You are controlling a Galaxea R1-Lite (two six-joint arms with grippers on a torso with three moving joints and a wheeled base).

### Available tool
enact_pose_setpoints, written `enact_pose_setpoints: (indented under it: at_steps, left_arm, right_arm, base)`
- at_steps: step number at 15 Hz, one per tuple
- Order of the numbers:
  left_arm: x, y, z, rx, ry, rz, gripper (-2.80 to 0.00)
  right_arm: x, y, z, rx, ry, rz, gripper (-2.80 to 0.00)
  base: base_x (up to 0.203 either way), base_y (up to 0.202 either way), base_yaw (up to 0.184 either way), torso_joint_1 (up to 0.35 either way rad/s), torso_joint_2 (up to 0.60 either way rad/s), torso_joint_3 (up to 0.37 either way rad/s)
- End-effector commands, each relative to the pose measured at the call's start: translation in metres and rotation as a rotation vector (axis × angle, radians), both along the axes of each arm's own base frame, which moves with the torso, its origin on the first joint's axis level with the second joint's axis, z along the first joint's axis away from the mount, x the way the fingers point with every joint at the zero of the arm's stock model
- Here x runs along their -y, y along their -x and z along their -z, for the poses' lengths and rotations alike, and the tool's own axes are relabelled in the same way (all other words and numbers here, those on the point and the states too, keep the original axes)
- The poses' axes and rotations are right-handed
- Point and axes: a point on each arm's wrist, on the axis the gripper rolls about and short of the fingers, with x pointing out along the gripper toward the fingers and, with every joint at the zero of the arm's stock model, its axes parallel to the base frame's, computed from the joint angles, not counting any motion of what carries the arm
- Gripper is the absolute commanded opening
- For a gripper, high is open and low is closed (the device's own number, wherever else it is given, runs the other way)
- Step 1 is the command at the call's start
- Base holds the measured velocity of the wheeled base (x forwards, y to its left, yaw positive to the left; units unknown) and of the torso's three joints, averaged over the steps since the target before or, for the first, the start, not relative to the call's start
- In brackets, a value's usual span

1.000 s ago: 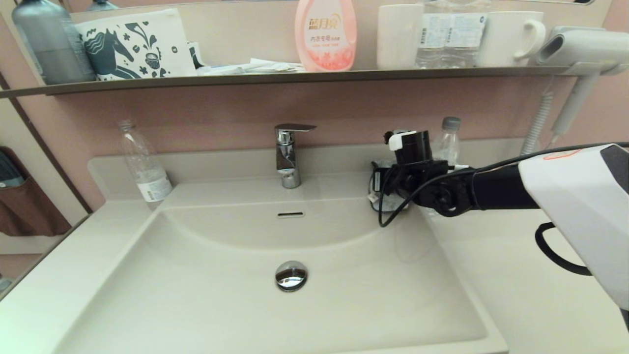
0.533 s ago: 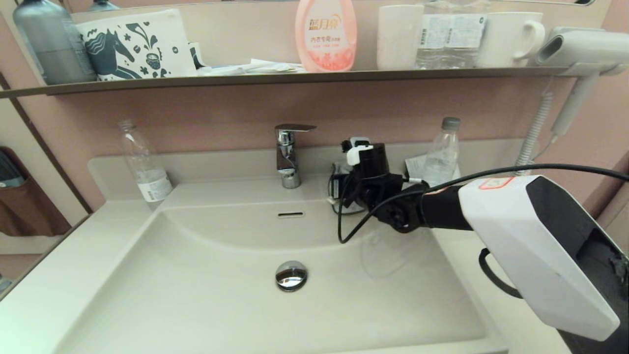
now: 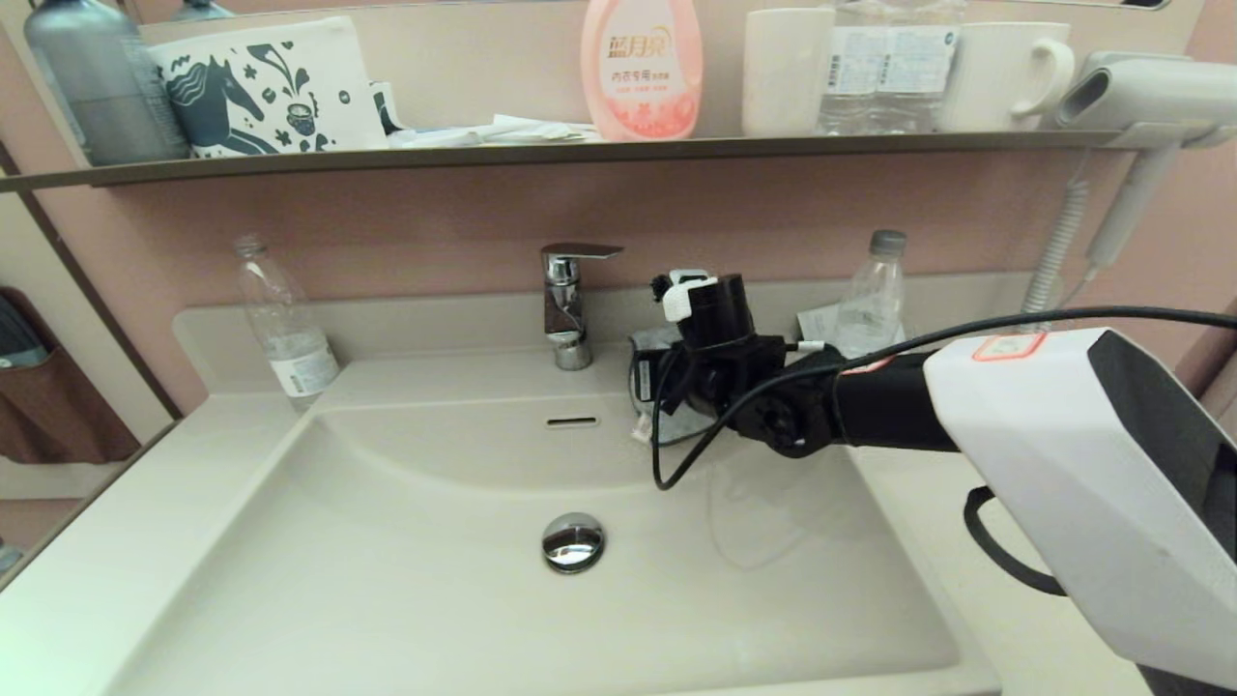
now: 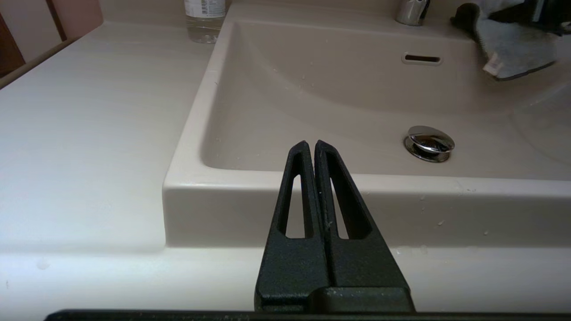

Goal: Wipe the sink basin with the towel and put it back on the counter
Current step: Wipe the sink

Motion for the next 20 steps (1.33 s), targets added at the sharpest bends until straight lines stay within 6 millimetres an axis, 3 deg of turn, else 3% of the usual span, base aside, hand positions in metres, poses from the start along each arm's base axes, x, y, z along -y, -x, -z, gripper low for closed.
enact_pose_setpoints:
  at_steps: [1, 5, 8, 10, 12, 17, 20]
  left_arm:
    - [0.000, 0.000, 0.000, 0.000, 0.001, -0.001, -2.80]
    - [0.000, 0.000, 0.000, 0.000, 0.001, -0.001, -2.80]
    - [0.000, 0.000, 0.000, 0.000, 0.001, -0.001, -2.80]
    - [0.000, 0.000, 0.000, 0.000, 0.001, -0.001, -2.80]
    - [0.000, 0.000, 0.000, 0.000, 0.001, -0.001, -2.80]
    - [0.000, 0.000, 0.000, 0.000, 0.001, -0.001, -2.80]
    - [0.000, 0.000, 0.000, 0.000, 0.001, -0.001, -2.80]
  right_arm:
    - [0.014, 0.018, -0.046, 0.046, -0.050, 0.008, -2.80]
    - [0.049, 0.062, -0.097, 0.021, -0.072, 0.022, -2.80]
    - [0.091, 0.116, -0.128, -0.049, -0.037, 0.044, -2.80]
    - [0.132, 0.153, -0.140, -0.185, 0.056, 0.113, -2.80]
    - [0.181, 0.172, -0.148, -0.252, 0.085, 0.286, -2.80]
    - [0.269, 0.184, -0.137, -0.358, 0.057, 0.542, -2.80]
    - [0.302, 0.180, -0.101, -0.517, 0.066, 0.631, -2.80]
  base:
    - [0.000, 0.000, 0.000, 0.000, 0.00, 0.000]
    - [0.000, 0.000, 0.000, 0.000, 0.00, 0.000]
    - [0.000, 0.000, 0.000, 0.000, 0.00, 0.000]
    - [0.000, 0.000, 0.000, 0.000, 0.00, 0.000]
    - [0.000, 0.000, 0.000, 0.000, 0.00, 0.000]
    - [0.000, 0.000, 0.000, 0.000, 0.00, 0.000]
    - [0.000, 0.000, 0.000, 0.000, 0.00, 0.000]
